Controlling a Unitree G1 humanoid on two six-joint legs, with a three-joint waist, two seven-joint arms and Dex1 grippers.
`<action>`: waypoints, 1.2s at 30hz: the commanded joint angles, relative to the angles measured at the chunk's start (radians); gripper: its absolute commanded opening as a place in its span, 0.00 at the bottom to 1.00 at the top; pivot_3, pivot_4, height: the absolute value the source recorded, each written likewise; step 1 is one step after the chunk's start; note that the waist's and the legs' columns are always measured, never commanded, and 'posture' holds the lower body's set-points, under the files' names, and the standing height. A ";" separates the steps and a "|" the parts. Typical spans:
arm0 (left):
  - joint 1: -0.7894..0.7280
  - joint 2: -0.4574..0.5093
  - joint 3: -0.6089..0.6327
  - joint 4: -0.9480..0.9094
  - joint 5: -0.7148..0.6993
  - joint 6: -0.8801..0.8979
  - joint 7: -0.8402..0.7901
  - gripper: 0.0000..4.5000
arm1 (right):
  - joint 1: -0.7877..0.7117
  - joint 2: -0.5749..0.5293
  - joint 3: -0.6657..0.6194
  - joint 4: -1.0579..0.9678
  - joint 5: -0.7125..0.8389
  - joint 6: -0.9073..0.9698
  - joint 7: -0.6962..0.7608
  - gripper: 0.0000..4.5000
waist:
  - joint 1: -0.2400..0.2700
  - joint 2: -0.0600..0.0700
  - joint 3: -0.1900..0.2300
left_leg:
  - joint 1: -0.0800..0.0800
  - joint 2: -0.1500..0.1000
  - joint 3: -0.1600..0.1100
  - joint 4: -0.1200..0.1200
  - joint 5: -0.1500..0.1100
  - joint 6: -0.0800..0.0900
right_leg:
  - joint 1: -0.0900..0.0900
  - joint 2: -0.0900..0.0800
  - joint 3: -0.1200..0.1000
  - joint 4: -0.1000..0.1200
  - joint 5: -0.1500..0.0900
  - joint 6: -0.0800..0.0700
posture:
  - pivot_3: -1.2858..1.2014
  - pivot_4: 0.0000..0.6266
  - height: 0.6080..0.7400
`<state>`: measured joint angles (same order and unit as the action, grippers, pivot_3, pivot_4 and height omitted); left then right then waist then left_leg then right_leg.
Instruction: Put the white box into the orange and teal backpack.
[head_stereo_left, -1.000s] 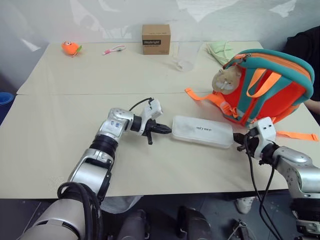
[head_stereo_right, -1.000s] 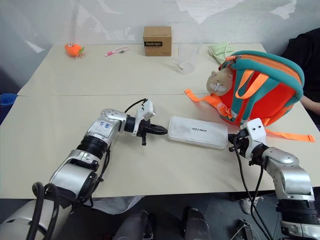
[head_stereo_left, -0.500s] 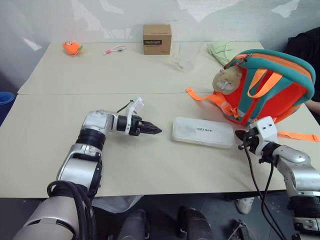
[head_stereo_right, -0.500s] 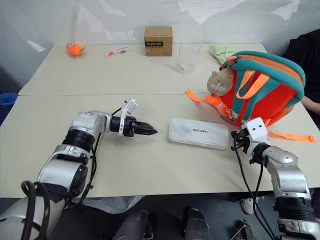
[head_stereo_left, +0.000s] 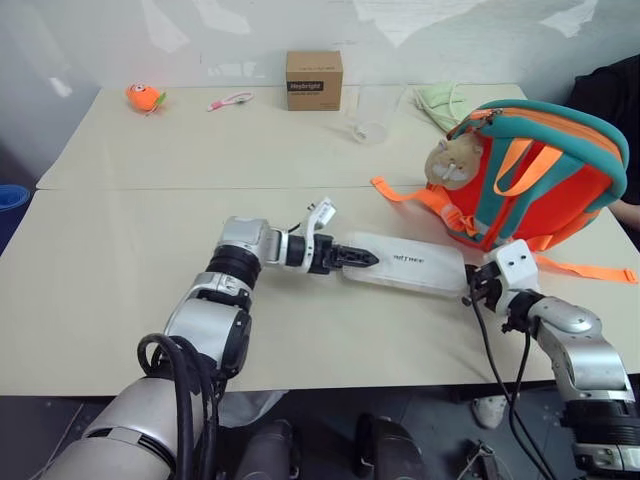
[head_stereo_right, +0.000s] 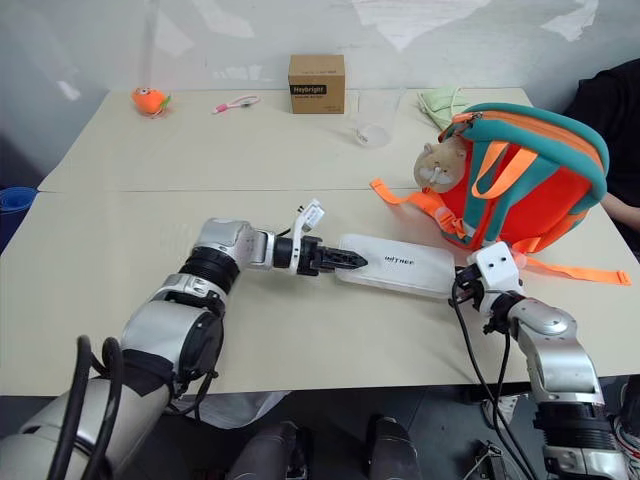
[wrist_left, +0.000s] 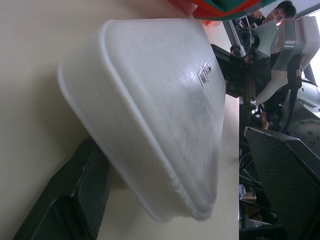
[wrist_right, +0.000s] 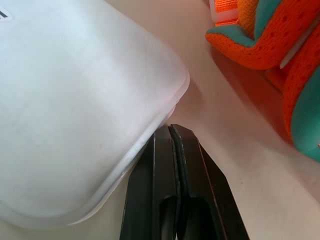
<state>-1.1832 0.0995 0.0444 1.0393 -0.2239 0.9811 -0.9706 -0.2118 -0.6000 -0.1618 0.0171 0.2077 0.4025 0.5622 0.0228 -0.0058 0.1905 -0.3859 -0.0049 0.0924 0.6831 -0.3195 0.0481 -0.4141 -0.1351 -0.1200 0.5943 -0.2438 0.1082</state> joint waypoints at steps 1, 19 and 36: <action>-0.020 -0.025 0.031 0.038 -0.027 -0.001 0.028 0.86 | 0.027 0.013 -0.005 -0.043 0.013 0.010 -0.002 0.00 | 0.000 0.000 0.000 | 0.000 0.000 0.000 0.000 0.000 0.000 | 0.000 0.000 0.000 0.000 0.000 0.000 | 0.52 0.24 1.00; 0.081 0.191 0.232 -0.387 -0.292 0.378 -0.018 0.28 | 0.290 0.053 -0.445 -0.398 0.307 0.188 -0.099 0.33 | -0.021 0.001 0.000 | -0.001 0.002 0.003 -0.001 -0.001 -0.002 | -0.004 0.002 0.004 0.001 0.000 0.000 | 0.52 0.24 1.00; 0.335 0.445 0.494 -0.787 -0.496 0.474 0.131 0.28 | -0.364 -0.049 -0.153 0.198 0.278 0.168 0.068 1.00 | -0.021 0.001 0.001 | -0.002 0.000 0.003 -0.001 -0.001 -0.002 | -0.006 0.001 0.014 0.002 0.000 -0.001 | 0.52 0.24 1.00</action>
<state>-0.8374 0.5302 0.5096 0.2913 -0.6742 1.4725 -0.8462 -0.5596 -0.6509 -0.3238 0.1754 0.5090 0.6099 0.6132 0.0021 -0.0048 0.1912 -0.3887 -0.0045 0.0956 0.6825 -0.3206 0.0458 -0.4202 -0.1343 -0.1066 0.5964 -0.2439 0.1077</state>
